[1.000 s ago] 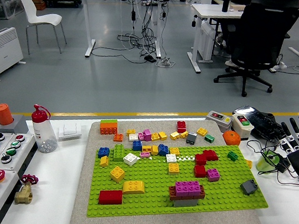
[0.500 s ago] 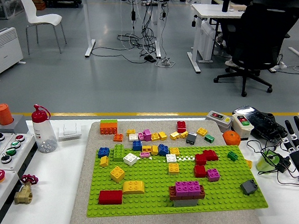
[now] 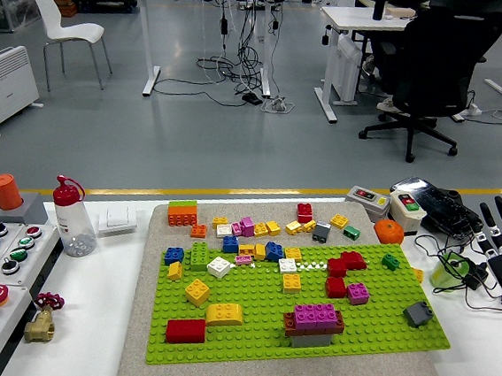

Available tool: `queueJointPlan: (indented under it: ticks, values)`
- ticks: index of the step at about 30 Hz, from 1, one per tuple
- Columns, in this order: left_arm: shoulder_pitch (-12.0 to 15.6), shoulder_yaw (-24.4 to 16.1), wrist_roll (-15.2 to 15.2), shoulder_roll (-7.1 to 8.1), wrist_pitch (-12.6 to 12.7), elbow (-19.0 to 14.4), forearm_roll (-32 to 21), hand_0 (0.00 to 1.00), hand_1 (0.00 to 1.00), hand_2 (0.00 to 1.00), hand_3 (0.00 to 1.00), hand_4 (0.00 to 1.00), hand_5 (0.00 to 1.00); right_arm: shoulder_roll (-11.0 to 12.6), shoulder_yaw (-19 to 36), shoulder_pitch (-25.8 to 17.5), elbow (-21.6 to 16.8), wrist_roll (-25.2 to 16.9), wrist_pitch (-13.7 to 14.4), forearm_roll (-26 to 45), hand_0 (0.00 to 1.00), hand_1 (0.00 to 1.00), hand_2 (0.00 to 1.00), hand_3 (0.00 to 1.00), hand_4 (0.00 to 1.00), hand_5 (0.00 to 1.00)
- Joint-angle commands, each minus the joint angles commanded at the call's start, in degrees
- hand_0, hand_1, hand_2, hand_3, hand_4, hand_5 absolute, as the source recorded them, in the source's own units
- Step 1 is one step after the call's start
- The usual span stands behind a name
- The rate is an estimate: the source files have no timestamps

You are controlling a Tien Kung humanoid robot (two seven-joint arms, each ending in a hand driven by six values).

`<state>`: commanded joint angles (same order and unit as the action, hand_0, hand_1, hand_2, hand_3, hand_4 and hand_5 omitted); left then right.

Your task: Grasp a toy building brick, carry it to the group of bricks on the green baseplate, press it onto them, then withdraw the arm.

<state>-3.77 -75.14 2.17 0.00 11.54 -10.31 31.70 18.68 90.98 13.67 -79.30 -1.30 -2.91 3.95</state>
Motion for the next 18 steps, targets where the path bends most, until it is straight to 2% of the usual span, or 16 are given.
queueJointPlan:
  ticks: [18]
  values:
    - [-0.17,-0.93,0.42,0.0,0.02,0.0,2.63,0.724,0.743,0.816,0.702,0.472,0.998,0.63,3.8,-2.44,-1.03,0.74,-0.22,-0.23,0.849,0.807,0.814,0.772,0.494,0.581]
